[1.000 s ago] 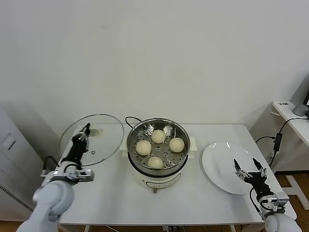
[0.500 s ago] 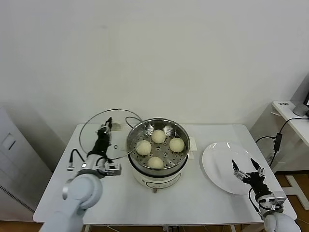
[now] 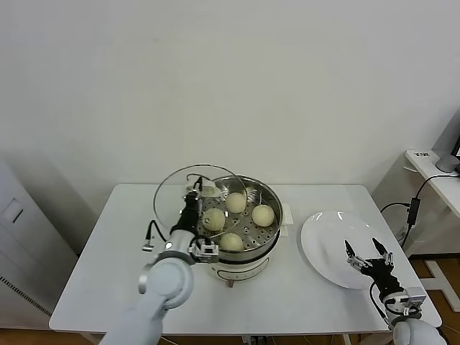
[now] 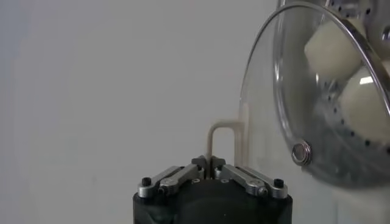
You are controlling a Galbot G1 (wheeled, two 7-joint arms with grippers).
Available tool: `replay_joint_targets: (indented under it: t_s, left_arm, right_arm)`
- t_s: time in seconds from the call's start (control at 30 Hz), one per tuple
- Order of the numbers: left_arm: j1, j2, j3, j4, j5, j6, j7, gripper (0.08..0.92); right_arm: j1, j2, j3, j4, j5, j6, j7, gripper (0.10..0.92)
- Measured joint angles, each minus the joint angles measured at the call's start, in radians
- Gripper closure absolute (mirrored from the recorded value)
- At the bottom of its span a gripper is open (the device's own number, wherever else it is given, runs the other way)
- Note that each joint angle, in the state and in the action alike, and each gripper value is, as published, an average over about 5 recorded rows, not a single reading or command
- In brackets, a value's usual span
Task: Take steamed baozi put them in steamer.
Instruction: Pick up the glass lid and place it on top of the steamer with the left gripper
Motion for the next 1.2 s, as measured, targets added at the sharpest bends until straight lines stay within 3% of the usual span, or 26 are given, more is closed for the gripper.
replay_joint_targets:
  t_s: [1.2]
  left_arm:
    - [0.014,-0.291,0.062,0.129,0.243,0.019,0.041,0.89]
  right_arm:
    - [-0.008,0.015,0.013,-0.03,-0.013,0.019,-0.026,0.203]
